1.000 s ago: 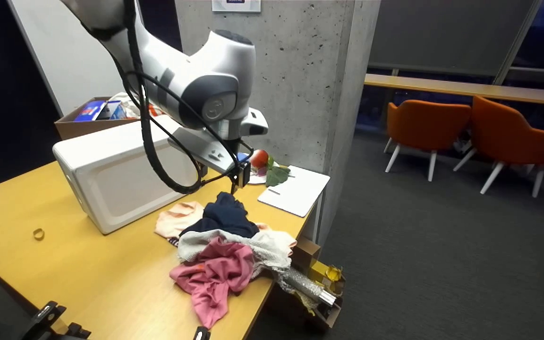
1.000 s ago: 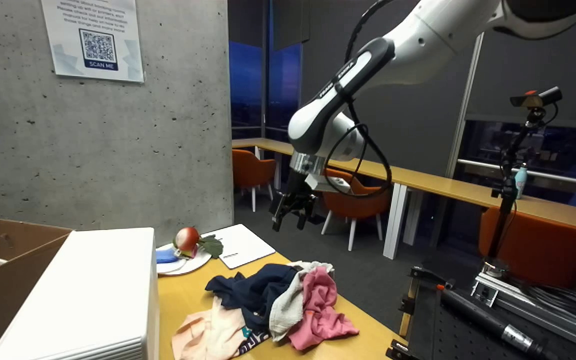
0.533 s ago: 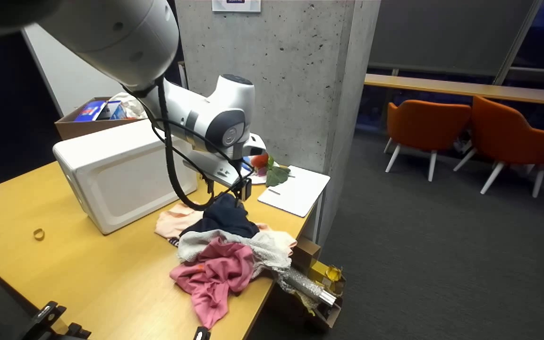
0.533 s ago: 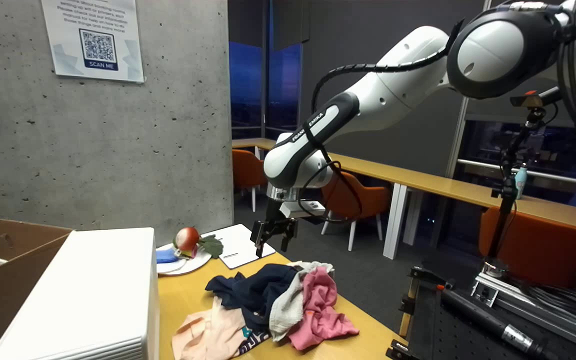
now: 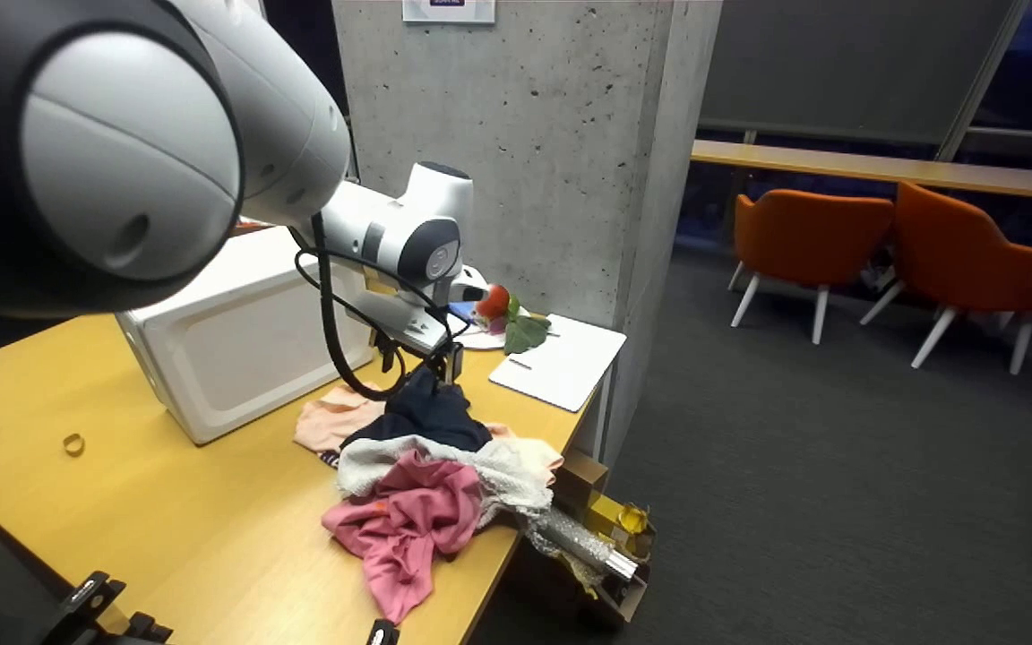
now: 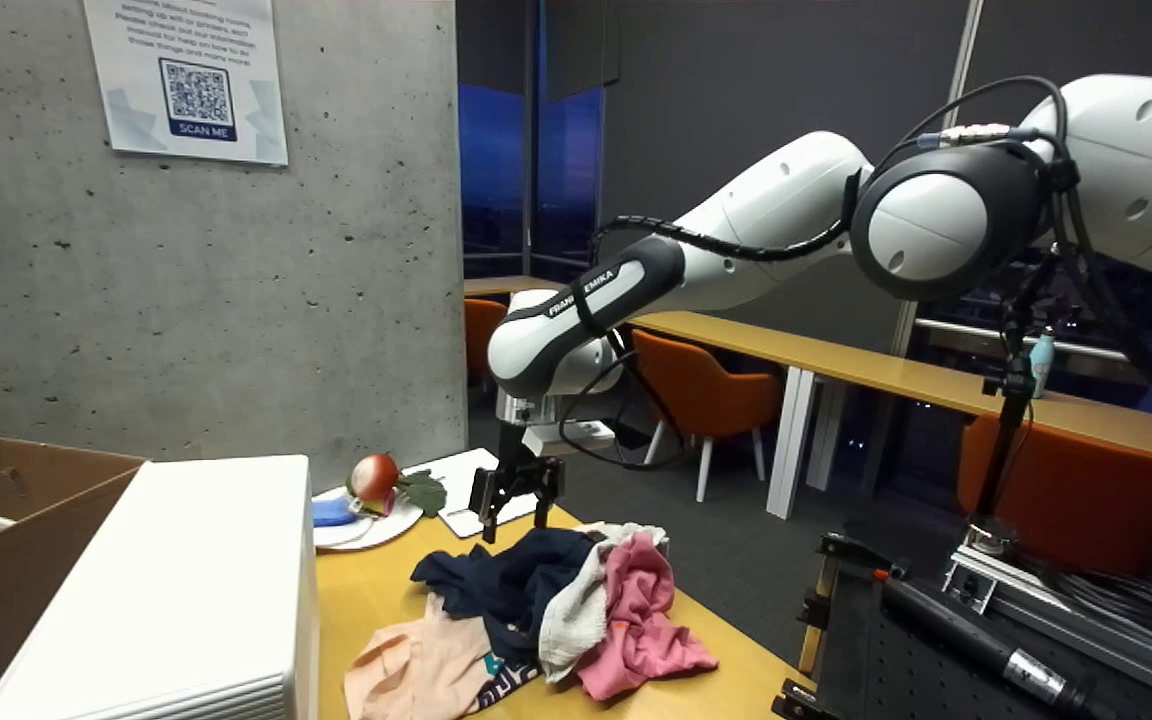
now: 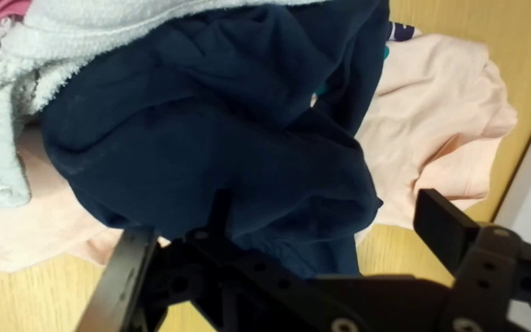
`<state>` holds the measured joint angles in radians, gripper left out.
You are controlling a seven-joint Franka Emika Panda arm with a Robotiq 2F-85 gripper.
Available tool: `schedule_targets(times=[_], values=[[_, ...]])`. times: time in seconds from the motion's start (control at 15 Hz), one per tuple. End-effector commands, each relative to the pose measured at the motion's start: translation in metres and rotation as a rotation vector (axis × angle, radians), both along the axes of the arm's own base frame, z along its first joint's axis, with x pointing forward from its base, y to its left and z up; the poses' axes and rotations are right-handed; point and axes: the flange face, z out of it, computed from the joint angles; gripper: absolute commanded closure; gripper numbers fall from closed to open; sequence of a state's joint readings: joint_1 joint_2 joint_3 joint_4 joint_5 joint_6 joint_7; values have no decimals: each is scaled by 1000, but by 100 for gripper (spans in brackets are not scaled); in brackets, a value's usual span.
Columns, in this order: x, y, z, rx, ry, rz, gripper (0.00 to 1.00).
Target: Move the blue shirt backwards
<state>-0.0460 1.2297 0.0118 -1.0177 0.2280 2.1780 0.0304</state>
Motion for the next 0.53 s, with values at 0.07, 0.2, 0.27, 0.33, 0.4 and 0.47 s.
schedule_targets(times=[0.07,0.2,0.27,0.33,0.4,0.47], values=[[10,9,-15,-9,68,16,0],[8,10,-24,-16,100,25,0],[6,12,-29,-17,115,28,0],[5,14,-33,-19,125,33,0],[4,14,-34,-21,131,35,0],[4,15,-34,-30,135,38,0]])
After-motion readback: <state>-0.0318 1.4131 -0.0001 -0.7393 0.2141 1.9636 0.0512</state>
